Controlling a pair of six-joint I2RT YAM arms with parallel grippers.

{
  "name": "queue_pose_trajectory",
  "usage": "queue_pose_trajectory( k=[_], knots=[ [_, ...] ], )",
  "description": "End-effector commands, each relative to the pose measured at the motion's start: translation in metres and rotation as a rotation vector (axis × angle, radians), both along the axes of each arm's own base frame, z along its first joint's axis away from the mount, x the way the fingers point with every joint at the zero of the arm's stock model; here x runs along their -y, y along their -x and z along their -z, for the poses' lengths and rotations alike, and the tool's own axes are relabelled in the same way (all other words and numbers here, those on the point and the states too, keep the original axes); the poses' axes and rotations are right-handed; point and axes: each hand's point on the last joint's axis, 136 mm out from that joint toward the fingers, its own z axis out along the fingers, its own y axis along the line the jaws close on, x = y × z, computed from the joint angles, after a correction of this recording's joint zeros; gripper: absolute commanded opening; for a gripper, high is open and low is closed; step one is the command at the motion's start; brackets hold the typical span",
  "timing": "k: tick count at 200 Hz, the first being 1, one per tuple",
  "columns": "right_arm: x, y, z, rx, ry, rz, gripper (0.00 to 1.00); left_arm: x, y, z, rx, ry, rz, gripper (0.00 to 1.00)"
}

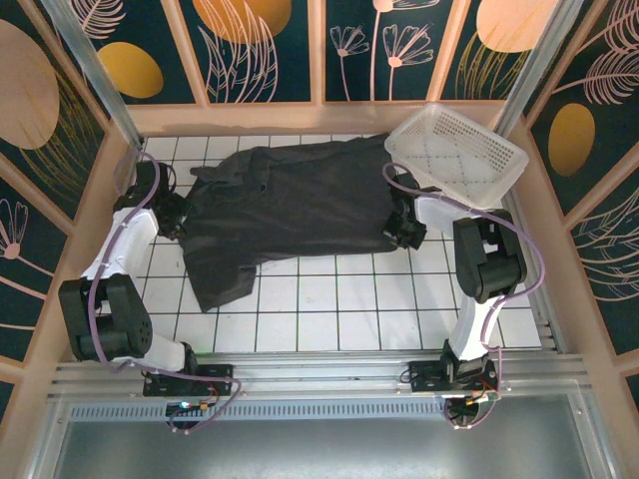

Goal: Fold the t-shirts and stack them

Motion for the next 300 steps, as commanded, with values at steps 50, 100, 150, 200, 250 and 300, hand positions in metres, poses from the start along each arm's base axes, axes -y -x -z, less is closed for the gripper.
queue_pose_trajectory(
  k=[50, 100, 150, 200, 250, 300],
  knots=[
    [0.058, 0.018, 0.000, 0.003, 0.123, 0.075, 0.00, 0.005, 0.029, 0.056, -0.151, -0.006, 0.064, 0.55],
    [0.057, 0.010, 0.002, -0.004, 0.097, 0.056, 0.00, 0.032, 0.023, 0.097, -0.151, 0.106, 0.196, 0.50],
    [0.053, 0.009, 0.004, -0.007, 0.074, 0.054, 0.00, 0.041, 0.036, 0.116, -0.175, 0.150, 0.212, 0.47],
    [0.043, -0.006, -0.007, 0.050, 0.026, 0.040, 0.00, 0.051, 0.005, 0.094, -0.008, 0.217, 0.203, 0.00],
    [0.020, -0.109, -0.126, 0.429, -0.049, -0.002, 0.00, 0.045, -0.072, -0.047, 0.373, 0.260, 0.104, 0.00],
    [0.016, -0.177, -0.275, 0.753, -0.061, 0.028, 0.00, 0.027, -0.097, -0.216, 0.748, 0.239, 0.011, 0.00]
  ],
)
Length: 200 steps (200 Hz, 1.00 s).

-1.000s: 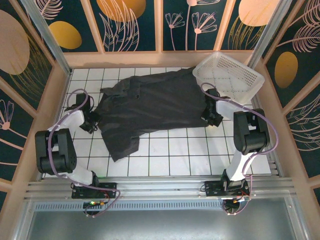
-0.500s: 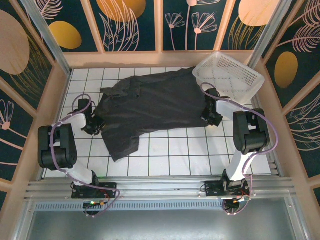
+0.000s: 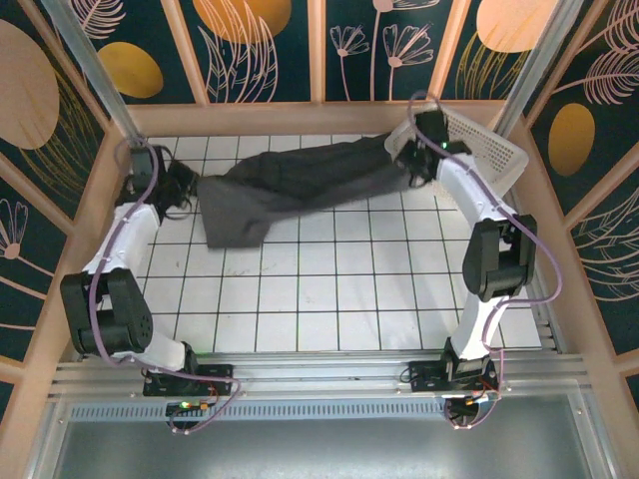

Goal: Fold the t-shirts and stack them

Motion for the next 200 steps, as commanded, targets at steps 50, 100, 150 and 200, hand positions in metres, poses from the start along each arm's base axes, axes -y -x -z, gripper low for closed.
queue_pose_trajectory(
  k=[50, 100, 150, 200],
  knots=[
    [0.018, 0.033, -0.170, 0.426, -0.008, 0.008, 0.00, -0.020, 0.048, -0.226, 0.521, -0.035, -0.152, 0.00],
    [0.024, 0.117, -0.262, 0.752, -0.074, -0.041, 0.00, -0.042, 0.131, -0.329, 0.772, -0.089, -0.323, 0.00],
    [-0.009, 0.093, -0.277, 0.777, -0.198, -0.189, 0.00, -0.053, 0.077, -0.289, 0.529, -0.097, -0.342, 0.00],
    [-0.049, 0.020, -0.260, 0.709, -0.296, -0.318, 0.00, -0.059, -0.002, -0.253, 0.455, -0.089, -0.251, 0.00]
  ],
)
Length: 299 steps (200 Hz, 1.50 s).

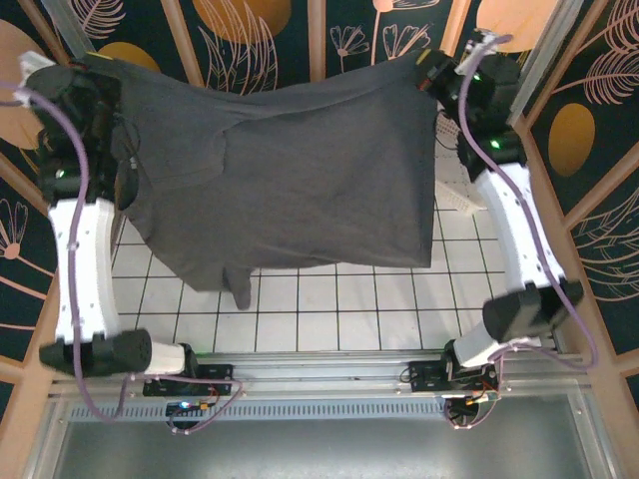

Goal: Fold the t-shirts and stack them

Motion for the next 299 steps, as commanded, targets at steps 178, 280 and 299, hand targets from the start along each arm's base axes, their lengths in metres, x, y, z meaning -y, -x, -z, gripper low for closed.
queue_pose_trajectory(
  k=[178, 280, 299],
  knots=[
    [0.019, 0.083, 0.248, -0.621, 0.000, 0.051, 0.07, -0.045, 0.092, 0.223, -0.545, 0.099, -0.189, 0.25],
    [0.026, 0.144, 0.380, -0.995, 0.266, 0.022, 0.60, 0.034, 0.194, 0.422, -1.192, 0.123, 0.108, 0.62],
    [0.024, 0.147, 0.384, -1.004, 0.292, 0.013, 0.59, 0.081, 0.221, 0.449, -1.291, 0.135, 0.287, 0.57]
  ],
)
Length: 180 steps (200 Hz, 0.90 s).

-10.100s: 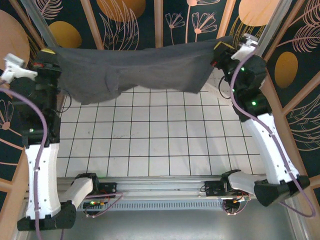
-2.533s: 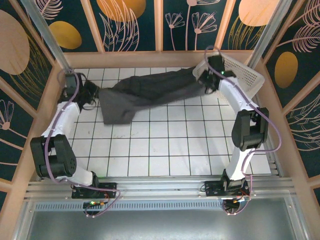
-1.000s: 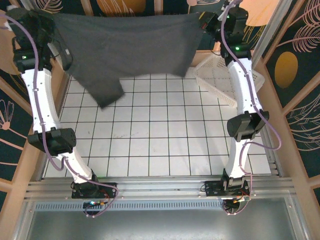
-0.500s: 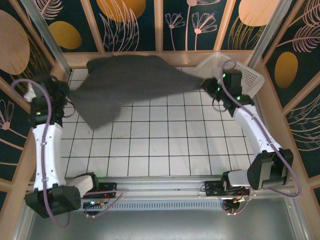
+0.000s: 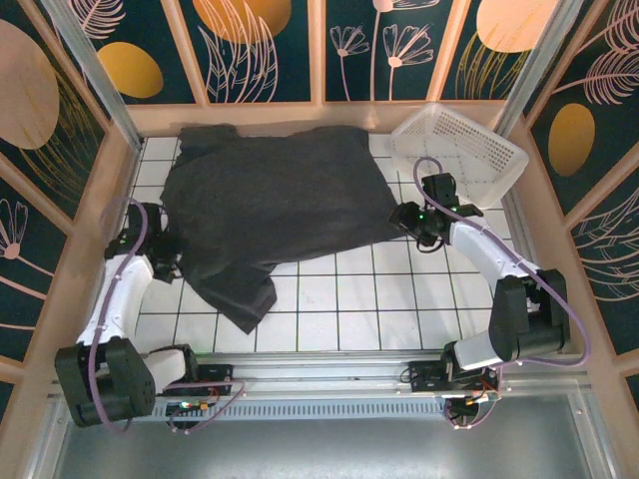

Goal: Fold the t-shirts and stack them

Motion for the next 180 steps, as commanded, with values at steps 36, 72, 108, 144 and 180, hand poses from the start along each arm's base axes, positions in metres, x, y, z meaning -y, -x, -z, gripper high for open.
queue_pose_trajectory(
  k=[36, 72, 108, 144, 180],
  knots=[
    [-0.007, 0.008, 0.004, -0.002, 0.072, -0.073, 0.59, 0.108, 0.094, 0.064, -0.339, 0.118, 0.490, 0.53],
    [-0.009, 0.000, 0.007, 0.003, 0.080, -0.079, 0.59, 0.136, 0.131, 0.075, -0.492, -0.036, 0.848, 0.51],
    [-0.012, -0.005, 0.005, 0.010, 0.068, -0.078, 0.59, 0.141, 0.150, 0.085, -0.489, -0.054, 0.818, 0.52],
    [-0.011, -0.003, 0.007, 0.005, 0.077, -0.089, 0.58, 0.147, 0.128, 0.099, -0.444, -0.099, 0.812, 0.52],
    [-0.004, 0.006, 0.013, -0.005, 0.076, -0.059, 0.58, 0.144, 0.112, 0.108, -0.447, -0.175, 0.777, 0.32]
  ],
)
